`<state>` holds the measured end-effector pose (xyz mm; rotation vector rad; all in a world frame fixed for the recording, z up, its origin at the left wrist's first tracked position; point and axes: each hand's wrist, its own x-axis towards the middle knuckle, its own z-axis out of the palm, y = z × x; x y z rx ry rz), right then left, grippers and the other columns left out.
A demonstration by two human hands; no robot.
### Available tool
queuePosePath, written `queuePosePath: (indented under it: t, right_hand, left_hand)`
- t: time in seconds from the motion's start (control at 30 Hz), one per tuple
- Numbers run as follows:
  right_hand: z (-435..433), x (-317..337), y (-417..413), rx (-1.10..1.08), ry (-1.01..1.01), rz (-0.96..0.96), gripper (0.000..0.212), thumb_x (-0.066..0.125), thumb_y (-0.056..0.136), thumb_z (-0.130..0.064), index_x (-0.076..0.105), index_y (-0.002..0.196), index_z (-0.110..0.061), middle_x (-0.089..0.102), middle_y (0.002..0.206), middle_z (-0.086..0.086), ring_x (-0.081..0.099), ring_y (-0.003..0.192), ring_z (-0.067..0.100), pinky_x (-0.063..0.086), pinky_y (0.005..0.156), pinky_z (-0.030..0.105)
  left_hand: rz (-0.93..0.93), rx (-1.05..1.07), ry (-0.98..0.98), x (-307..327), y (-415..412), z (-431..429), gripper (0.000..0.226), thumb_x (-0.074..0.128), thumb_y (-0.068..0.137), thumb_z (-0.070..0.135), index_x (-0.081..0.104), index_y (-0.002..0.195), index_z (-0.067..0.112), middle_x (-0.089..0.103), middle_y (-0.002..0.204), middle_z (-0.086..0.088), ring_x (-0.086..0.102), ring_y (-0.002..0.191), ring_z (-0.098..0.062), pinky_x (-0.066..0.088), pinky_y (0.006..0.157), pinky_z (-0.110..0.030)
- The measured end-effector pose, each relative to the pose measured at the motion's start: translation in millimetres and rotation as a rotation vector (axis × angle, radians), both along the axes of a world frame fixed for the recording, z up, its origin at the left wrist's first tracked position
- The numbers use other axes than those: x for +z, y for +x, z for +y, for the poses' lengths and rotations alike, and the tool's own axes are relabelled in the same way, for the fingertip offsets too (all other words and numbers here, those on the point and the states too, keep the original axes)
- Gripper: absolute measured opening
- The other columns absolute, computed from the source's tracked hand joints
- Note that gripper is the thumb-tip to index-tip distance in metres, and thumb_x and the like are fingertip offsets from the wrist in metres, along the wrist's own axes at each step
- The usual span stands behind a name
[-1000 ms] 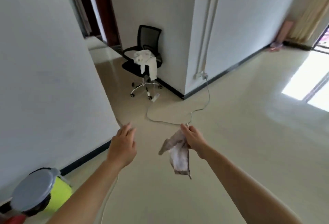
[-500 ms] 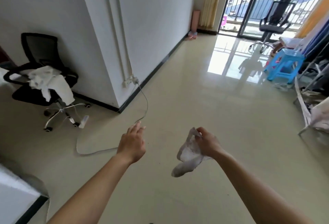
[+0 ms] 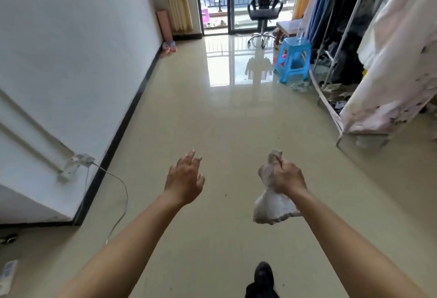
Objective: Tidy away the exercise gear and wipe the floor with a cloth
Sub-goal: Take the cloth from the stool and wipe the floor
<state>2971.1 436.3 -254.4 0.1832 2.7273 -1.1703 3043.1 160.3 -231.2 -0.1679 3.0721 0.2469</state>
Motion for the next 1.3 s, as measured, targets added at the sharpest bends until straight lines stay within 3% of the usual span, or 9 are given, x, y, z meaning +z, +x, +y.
queuePosePath:
  t: [0.37, 0.47, 0.53, 0.6, 0.7, 0.8, 1.0, 1.17, 1.3]
  right_hand:
    - [21.9, 22.4, -317.4, -0.032, -0.365, -0.251, 0.035, 0.060, 0.093, -0.038, 0.058, 0.120, -0.015, 0.065, 0.119, 0.011, 0.062, 0.113, 0.032, 0.050, 0.100, 0.048]
    - [13.5, 18.8, -393.1, 0.032, -0.439, -0.287, 0.072, 0.074, 0.076, -0.042, 0.044, 0.138, -0.021, 0.055, 0.141, 0.008, 0.058, 0.122, 0.029, 0.048, 0.104, 0.053]
    - [6.9, 15.4, -441.1, 0.101, -0.426, -0.264, 0.097, 0.079, 0.082, -0.028, 0.018, 0.158, -0.030, 0.031, 0.161, 0.001, 0.042, 0.139, 0.028, 0.041, 0.112, 0.052]
    - [-0.8, 10.0, -493.2, 0.161, -0.423, -0.244, 0.104, 0.073, 0.087, -0.007, 0.005, 0.160, -0.035, 0.021, 0.164, 0.004, 0.035, 0.144, 0.026, 0.039, 0.114, 0.049]
    - [-14.9, 4.0, -584.9, 0.219, -0.349, -0.210, 0.084, 0.055, 0.086, 0.004, 0.032, 0.153, -0.041, 0.032, 0.160, 0.008, 0.045, 0.136, 0.023, 0.046, 0.108, 0.043]
    - [-24.9, 12.5, -675.8, 0.216, -0.260, -0.237, 0.063, 0.038, 0.089, 0.008, 0.059, 0.138, -0.027, 0.049, 0.149, 0.006, 0.055, 0.119, 0.018, 0.049, 0.097, 0.028]
    - [-31.5, 31.5, -838.6, 0.285, -0.147, -0.175, 0.053, 0.050, 0.092, -0.002, 0.057, 0.140, -0.025, 0.060, 0.139, 0.004, 0.055, 0.129, 0.021, 0.044, 0.109, 0.036]
    - [-59.2, -0.1, -973.0, 0.392, -0.205, -0.189, 0.063, 0.045, 0.086, 0.001, 0.055, 0.139, -0.030, 0.048, 0.151, 0.003, 0.045, 0.140, 0.027, 0.038, 0.114, 0.033]
    - [-96.6, -37.4, -1074.2, 0.507, -0.216, -0.289, 0.069, 0.032, 0.088, 0.012, 0.047, 0.149, -0.018, 0.037, 0.159, 0.000, 0.037, 0.145, 0.020, 0.033, 0.105, 0.019]
  left_hand:
    - [0.005, 0.114, 0.021, 22.1, -272.4, 32.5, 0.055, 0.046, 0.097, 0.039, 0.036, 0.148, 0.019, 0.024, 0.161, -0.005, 0.028, 0.144, -0.024, 0.032, 0.109, -0.045]
    - [-0.031, 0.149, 0.027, 4.4, -344.0, 25.2, 0.057, 0.046, 0.097, 0.039, 0.034, 0.148, 0.019, 0.023, 0.161, -0.005, 0.028, 0.144, -0.025, 0.031, 0.109, -0.044]
    - [-0.062, 0.151, 0.028, -12.3, -396.7, 20.0, 0.057, 0.046, 0.097, 0.039, 0.033, 0.149, 0.019, 0.022, 0.161, -0.005, 0.027, 0.144, -0.024, 0.031, 0.110, -0.044]
    - [-0.072, 0.161, 0.045, -27.8, -455.0, 15.4, 0.058, 0.047, 0.097, 0.040, 0.032, 0.149, 0.019, 0.022, 0.162, -0.005, 0.026, 0.144, -0.025, 0.031, 0.110, -0.044]
    - [-0.082, 0.186, 0.081, -41.6, -552.1, 9.5, 0.058, 0.045, 0.097, 0.040, 0.030, 0.150, 0.019, 0.020, 0.162, -0.005, 0.026, 0.145, -0.025, 0.031, 0.110, -0.044]
    - [-0.108, 0.201, 0.105, -38.2, -644.3, 7.2, 0.060, 0.041, 0.099, 0.042, 0.026, 0.152, 0.019, 0.017, 0.163, -0.006, 0.023, 0.146, -0.025, 0.029, 0.111, -0.044]
    - [-0.088, 0.208, 0.084, -11.6, -793.4, 4.6, 0.061, 0.037, 0.100, 0.044, 0.021, 0.155, 0.022, 0.016, 0.163, -0.006, 0.024, 0.145, -0.025, 0.031, 0.109, -0.044]
    - [-0.071, 0.337, 0.054, -21.7, -895.8, -10.7, 0.061, 0.033, 0.101, 0.045, 0.019, 0.155, 0.021, 0.014, 0.164, -0.007, 0.023, 0.146, -0.025, 0.030, 0.111, -0.045]
    - [-0.085, 0.558, 0.060, -47.8, -955.2, -17.7, 0.061, 0.031, 0.102, 0.045, 0.018, 0.156, 0.020, 0.012, 0.164, -0.008, 0.021, 0.147, -0.026, 0.029, 0.112, -0.045]
